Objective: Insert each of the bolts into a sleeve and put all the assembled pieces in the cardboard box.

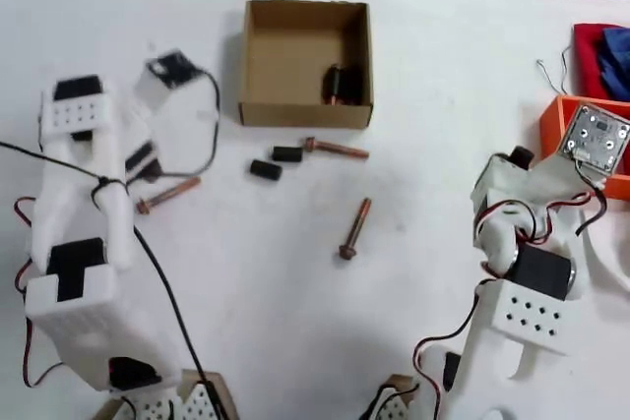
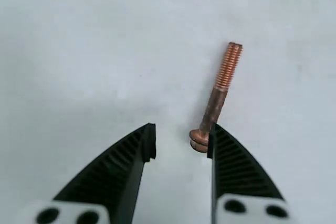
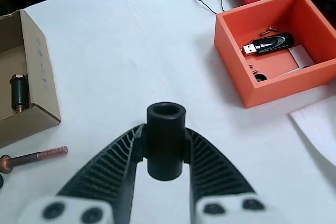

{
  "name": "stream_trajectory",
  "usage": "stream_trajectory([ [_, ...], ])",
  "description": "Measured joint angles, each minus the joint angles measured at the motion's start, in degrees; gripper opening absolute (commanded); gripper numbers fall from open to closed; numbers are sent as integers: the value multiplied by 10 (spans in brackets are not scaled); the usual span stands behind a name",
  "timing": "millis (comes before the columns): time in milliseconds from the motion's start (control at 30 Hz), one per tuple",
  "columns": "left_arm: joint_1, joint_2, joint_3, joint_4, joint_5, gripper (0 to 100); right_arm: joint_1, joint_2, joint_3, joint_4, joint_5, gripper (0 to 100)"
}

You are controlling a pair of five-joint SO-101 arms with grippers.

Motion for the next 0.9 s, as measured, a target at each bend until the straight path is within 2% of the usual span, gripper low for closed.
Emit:
stream_trajectory([
  [100,0,2,-62,84,152,175,0,0,0,0,0,20],
  [233,4,3,-97,185,425,176,0,0,0,0,0,20],
  [333,3,4,-86,193,627,176,0,0,0,0,0,20],
  [400,3,4,-62,178,724,176,0,0,0,0,0,20],
  [700,10,4,49,25,1022,176,0,0,0,0,0,20],
  [800,11,4,80,-6,1079,176,0,0,0,0,0,20],
  [900,13,4,105,-33,1104,176,0,0,0,0,0,20],
])
